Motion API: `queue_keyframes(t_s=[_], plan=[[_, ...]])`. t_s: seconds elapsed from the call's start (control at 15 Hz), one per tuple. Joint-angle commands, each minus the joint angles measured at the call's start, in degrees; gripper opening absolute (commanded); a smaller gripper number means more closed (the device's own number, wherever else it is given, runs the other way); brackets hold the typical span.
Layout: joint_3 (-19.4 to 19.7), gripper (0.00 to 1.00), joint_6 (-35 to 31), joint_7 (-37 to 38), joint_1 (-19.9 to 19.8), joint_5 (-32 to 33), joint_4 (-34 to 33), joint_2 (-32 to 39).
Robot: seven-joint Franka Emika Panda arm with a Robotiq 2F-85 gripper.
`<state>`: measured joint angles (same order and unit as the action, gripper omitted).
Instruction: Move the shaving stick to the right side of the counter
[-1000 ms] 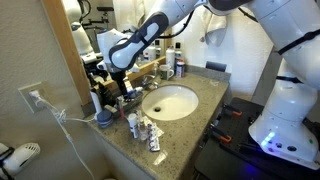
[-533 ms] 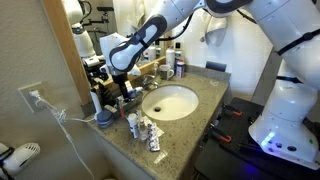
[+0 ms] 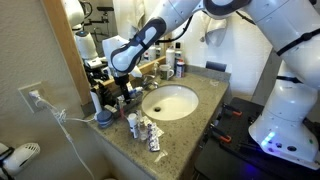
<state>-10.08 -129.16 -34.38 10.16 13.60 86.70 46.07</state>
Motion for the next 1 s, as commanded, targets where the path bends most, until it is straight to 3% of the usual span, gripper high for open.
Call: queue_keyframes(t_s=[0.0,0.53,0.93], plan=[[-0.7,1.00,-0.7,1.0,-0.8,-1.2,-1.2,1.4],[-3.5,1.00,-1.6,0.9,-4.4,-10.3,-3.9,4.0],[-3.2,1.00,-3.5,2.0,-4.0,-11.5,-4.3,4.5]])
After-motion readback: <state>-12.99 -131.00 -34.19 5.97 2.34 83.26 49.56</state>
